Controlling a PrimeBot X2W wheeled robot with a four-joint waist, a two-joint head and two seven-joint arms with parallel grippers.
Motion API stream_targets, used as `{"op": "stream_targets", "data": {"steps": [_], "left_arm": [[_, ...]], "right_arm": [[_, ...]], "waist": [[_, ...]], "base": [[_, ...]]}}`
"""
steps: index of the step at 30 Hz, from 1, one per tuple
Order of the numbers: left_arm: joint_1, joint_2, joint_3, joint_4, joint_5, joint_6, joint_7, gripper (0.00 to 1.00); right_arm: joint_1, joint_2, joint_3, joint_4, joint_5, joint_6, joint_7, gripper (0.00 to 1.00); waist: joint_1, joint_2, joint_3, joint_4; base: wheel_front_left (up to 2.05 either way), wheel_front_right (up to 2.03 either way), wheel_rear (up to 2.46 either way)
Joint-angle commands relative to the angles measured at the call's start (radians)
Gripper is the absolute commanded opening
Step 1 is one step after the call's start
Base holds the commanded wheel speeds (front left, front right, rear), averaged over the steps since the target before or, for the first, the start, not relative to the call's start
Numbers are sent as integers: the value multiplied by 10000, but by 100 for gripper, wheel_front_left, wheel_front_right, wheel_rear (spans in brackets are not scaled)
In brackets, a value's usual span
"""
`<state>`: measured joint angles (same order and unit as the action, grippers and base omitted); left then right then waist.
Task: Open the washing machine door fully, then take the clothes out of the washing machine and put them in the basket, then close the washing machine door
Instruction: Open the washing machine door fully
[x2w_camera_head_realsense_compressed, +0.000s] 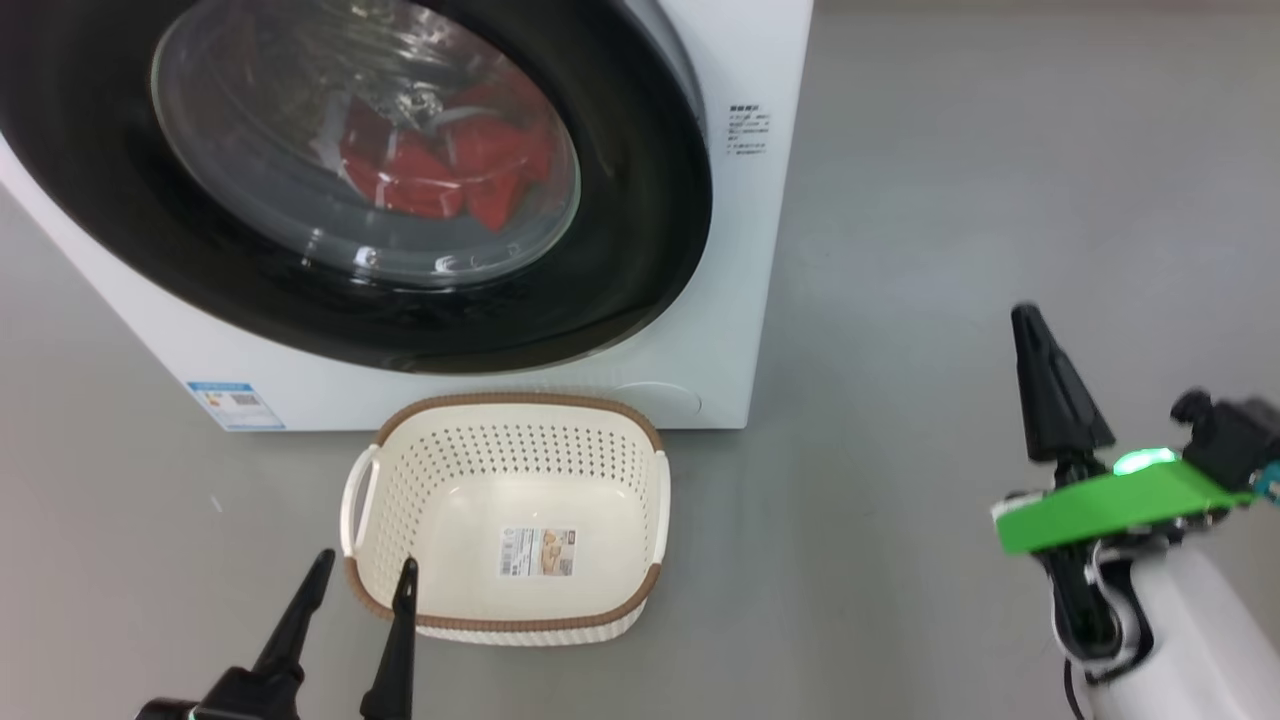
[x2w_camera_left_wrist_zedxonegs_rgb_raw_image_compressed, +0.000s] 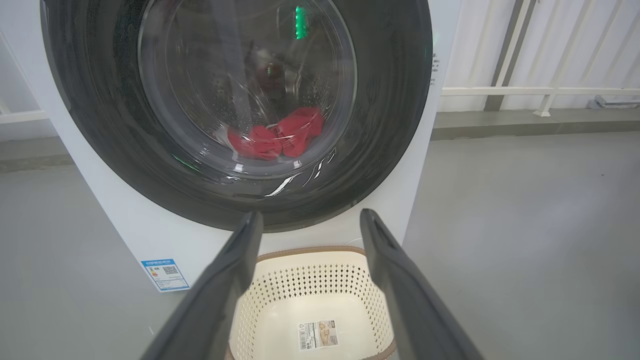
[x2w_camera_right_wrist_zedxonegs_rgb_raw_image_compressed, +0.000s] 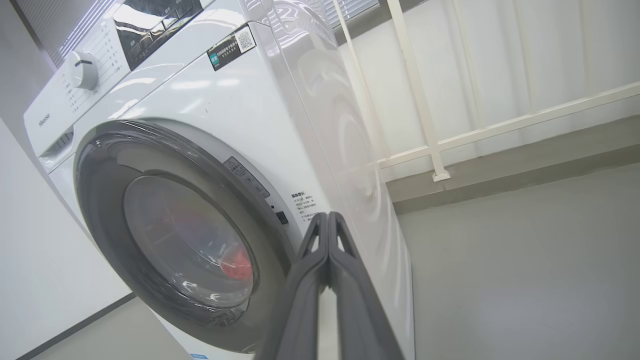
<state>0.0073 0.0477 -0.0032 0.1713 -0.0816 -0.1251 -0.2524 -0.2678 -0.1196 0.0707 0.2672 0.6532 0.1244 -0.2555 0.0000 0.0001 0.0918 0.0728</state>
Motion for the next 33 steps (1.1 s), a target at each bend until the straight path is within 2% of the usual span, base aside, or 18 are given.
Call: {"op": "stream_targets", "data": {"steps": [1,8,14,19,25,33], "left_arm": [[-403,48,267,-262,-88,-52,-93,100],[-720,45,103,-262,-198,-54,-93,100],[-1002,50,-37,-276,-274,-54,-93,100],[-1271,76,-172,-262,-358,-55,-93,100],[-1507,74,-312,-271,-449,-55,-93,100],[-1747,70,-546,-256,-539,-55,-93,100]], "right_arm": [[-697,-165,368,-122,413,63,-63,0],[-2341,-894,1432,538,2415,63,136,0],[-3592,-1304,1990,881,4292,63,766,0],[-4438,-1438,2062,1256,6292,63,2018,0],[-5368,-1594,2200,1934,7771,63,3609,0],[-6306,-1508,2206,2417,8987,63,5196,0]], "waist": [[0,-1,235,197],[0,-1,658,451],[0,-1,1032,639],[0,-1,1320,821],[0,-1,1664,1040],[0,-1,2059,1290]], "base": [[0,0,0],[0,0,0],[0,0,0],[0,0,0],[0,0,0],[0,0,0]]}}
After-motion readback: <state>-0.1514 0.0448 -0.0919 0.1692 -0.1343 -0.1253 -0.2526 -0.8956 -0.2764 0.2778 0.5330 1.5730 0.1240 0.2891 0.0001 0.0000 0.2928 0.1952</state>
